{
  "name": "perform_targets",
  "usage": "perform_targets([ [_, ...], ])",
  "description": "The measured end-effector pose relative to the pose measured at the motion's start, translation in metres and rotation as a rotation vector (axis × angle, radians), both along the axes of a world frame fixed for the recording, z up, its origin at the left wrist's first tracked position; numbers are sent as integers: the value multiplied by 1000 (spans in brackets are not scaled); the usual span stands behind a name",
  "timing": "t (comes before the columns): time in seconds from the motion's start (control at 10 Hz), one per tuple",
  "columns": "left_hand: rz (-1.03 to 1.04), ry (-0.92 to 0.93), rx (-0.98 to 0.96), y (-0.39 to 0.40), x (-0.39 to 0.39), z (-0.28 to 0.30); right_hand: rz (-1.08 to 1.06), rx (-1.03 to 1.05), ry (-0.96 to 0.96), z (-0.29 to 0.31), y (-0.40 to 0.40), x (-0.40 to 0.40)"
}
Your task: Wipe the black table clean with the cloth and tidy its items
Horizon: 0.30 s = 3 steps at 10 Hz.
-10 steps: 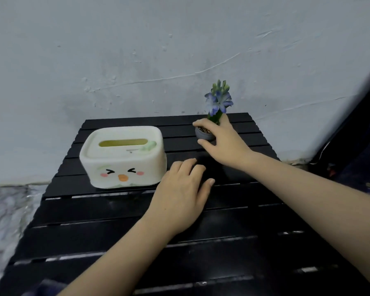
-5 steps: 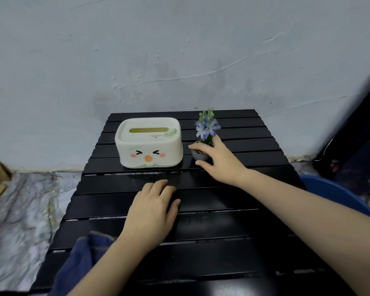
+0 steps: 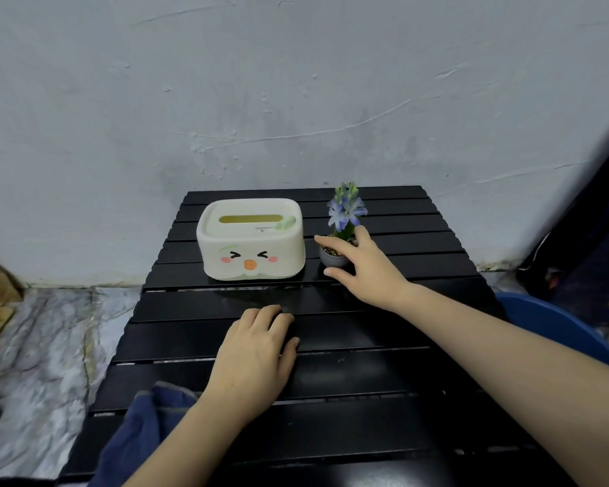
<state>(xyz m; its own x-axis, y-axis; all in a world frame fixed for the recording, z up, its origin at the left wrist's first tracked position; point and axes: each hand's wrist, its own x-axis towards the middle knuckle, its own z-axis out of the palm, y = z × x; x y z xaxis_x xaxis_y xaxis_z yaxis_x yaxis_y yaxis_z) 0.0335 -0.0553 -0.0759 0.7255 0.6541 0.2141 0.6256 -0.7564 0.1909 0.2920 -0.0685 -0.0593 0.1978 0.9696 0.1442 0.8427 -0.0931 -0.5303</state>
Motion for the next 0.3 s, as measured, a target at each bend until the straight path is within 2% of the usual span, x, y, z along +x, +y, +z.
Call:
perform_targets([
  [0.3, 7, -11, -45, 2, 0, 6, -38, 73, 50, 3, -32, -7],
])
